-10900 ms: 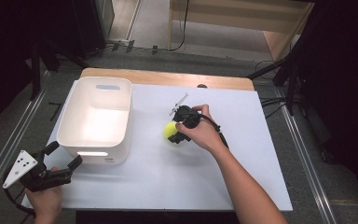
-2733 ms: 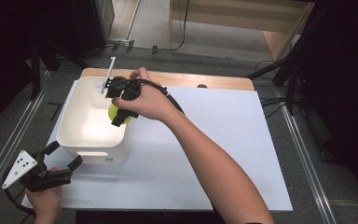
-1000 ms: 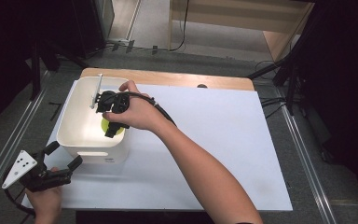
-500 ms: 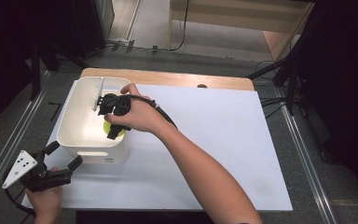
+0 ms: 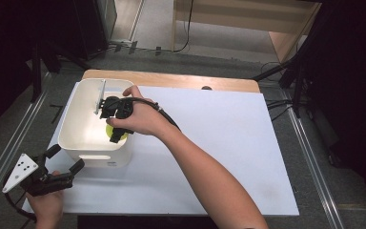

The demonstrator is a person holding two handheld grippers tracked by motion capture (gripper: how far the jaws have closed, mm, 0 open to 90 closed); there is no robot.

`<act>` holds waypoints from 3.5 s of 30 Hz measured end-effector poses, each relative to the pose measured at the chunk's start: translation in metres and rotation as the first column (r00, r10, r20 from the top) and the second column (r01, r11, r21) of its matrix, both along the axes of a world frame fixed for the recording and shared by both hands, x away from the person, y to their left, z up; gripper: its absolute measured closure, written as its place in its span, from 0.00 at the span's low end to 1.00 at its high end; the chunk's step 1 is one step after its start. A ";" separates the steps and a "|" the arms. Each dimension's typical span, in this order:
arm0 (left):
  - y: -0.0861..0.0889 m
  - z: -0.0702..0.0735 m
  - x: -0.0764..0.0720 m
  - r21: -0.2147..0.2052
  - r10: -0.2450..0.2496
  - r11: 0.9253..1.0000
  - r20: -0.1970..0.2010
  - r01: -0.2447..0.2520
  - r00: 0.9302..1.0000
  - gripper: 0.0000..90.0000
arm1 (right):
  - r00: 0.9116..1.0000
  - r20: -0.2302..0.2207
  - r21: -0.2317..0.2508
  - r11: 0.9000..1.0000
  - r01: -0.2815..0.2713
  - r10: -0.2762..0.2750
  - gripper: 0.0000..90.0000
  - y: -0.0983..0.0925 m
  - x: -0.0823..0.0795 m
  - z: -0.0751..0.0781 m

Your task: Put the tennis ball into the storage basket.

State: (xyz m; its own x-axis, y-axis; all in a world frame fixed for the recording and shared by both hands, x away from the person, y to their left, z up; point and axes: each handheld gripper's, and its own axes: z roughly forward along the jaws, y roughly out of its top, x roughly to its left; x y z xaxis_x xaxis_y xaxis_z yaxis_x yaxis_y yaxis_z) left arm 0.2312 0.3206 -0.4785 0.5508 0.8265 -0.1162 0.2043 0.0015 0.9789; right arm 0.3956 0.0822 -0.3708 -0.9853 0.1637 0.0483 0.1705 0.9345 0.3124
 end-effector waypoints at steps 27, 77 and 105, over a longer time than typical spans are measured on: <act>0.000 0.000 0.000 0.004 0.000 1.000 0.000 0.000 1.000 0.00 | 0.997 0.057 0.083 0.996 0.043 -0.048 0.00 -0.020 -0.006 0.021; -0.002 0.000 0.000 0.008 0.003 1.000 -0.002 -0.003 1.000 0.00 | 0.960 0.105 0.211 0.949 0.234 -0.260 0.00 -0.144 -0.027 0.006; -0.001 0.000 0.000 0.010 0.004 1.000 -0.002 -0.004 1.000 0.00 | 0.927 0.091 0.295 0.899 0.324 -0.364 0.00 -0.202 -0.045 -0.020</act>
State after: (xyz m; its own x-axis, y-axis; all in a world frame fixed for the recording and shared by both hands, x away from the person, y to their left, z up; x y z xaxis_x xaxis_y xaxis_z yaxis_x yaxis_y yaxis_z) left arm 0.2313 0.3193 -0.4789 0.5472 0.8298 -0.1096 0.2068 -0.0071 0.9784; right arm 0.3503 -0.1199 -0.3907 -0.8696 0.4937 0.0049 0.4016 0.7016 0.5886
